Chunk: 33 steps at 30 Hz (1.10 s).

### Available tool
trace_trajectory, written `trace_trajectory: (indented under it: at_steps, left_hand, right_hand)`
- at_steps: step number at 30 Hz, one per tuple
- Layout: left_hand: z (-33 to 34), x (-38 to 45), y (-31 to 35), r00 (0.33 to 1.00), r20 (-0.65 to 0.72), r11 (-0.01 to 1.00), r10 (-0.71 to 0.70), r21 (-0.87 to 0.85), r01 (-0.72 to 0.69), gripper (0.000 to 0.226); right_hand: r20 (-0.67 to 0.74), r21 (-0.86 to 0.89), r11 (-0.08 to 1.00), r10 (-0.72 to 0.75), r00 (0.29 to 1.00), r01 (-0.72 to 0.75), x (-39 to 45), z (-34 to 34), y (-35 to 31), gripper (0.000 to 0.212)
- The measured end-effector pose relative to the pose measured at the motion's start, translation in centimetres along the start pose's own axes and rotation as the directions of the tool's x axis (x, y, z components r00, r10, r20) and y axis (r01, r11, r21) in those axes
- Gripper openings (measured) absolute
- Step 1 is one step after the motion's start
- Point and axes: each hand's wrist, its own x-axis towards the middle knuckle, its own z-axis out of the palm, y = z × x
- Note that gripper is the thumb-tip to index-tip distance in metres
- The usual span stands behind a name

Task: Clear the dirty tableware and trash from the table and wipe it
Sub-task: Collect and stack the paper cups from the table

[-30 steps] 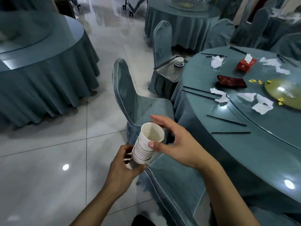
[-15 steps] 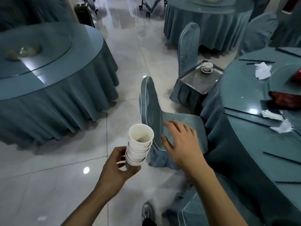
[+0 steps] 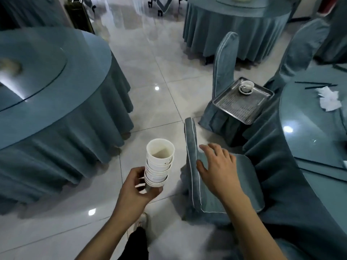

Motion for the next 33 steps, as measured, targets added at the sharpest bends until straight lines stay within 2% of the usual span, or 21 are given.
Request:
trace_trajectory:
  at_steps: [6,12,22,26,33]
  left_hand:
    - [-4.6,13.8,3.1,0.986,0.165,0.996,0.008,0.084,-0.022,0.065]
    - [-3.5,25.0,5.6,0.955,0.293,0.994,0.038,0.090,-0.067,0.065]
    - [3.4,44.5,12.5,0.884,0.462,0.973,0.074,0.163,-0.166,0.064]
    - [6.6,50.5,15.8,0.849,0.514,0.967,0.121,0.131,-0.217,0.060]
    - [13.2,59.7,19.8,0.788,0.607,0.963,0.106,0.134,-0.232,0.064]
  right_hand:
    - [-0.044,-0.006,0.987,0.162,0.986,-0.163,8.6,0.6,-4.3,0.044]
    - [-0.085,0.030,0.951,0.311,0.947,-0.309,16.2,1.6,-4.6,0.042]
    - [-0.142,0.121,0.885,0.464,0.874,-0.450,33.2,2.8,-0.1,0.047]
    - [-0.137,0.119,0.874,0.484,0.864,-0.470,39.4,2.4,2.4,0.048]
    - [-0.154,0.181,0.826,0.560,0.814,-0.534,47.4,2.1,7.3,0.049]
